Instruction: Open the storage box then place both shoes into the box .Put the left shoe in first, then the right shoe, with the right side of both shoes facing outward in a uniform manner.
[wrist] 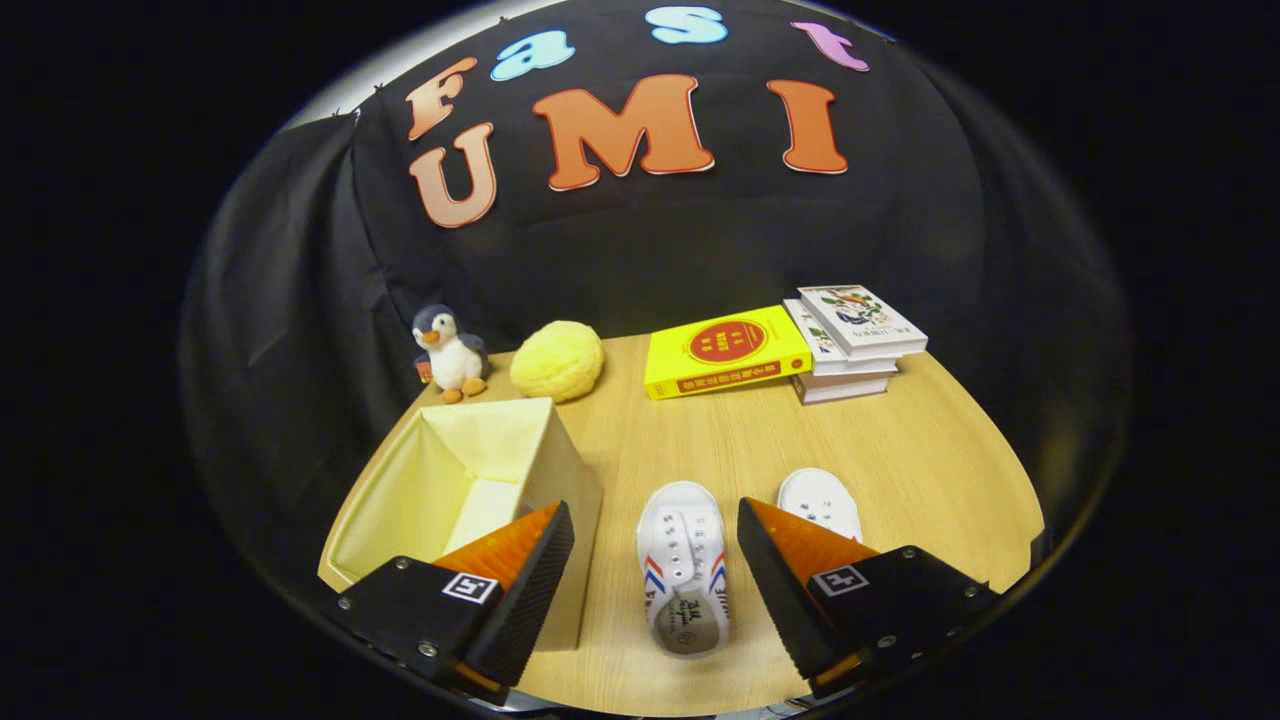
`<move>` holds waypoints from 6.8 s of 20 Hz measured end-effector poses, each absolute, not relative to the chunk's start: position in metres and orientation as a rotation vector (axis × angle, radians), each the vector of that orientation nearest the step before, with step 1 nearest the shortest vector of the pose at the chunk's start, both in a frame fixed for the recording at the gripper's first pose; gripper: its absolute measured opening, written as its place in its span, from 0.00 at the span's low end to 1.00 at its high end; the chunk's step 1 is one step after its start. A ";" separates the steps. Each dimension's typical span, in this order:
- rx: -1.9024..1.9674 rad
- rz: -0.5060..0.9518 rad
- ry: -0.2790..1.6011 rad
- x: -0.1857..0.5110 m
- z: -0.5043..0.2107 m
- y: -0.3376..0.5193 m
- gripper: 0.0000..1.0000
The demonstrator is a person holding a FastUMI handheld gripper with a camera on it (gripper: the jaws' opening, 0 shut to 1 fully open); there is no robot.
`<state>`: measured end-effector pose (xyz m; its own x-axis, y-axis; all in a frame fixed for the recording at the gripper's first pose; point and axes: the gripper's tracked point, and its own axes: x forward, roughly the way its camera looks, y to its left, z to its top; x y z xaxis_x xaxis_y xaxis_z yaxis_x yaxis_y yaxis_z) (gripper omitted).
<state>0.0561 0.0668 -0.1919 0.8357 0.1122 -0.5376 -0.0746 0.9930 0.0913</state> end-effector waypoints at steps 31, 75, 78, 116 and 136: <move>0.378 0.325 1.121 0.066 -0.344 0.049 0.00; 0.493 0.371 0.878 0.045 -0.214 0.293 0.00; 0.491 0.367 0.903 0.046 -0.228 0.306 0.00; 0.071 -0.030 0.776 0.045 -0.208 -0.062 0.98; -0.036 0.092 1.122 0.046 -0.341 -0.094 0.59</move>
<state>0.0462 -0.0939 -0.3409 0.4305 0.0560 -0.9008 -0.0920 0.9956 0.0180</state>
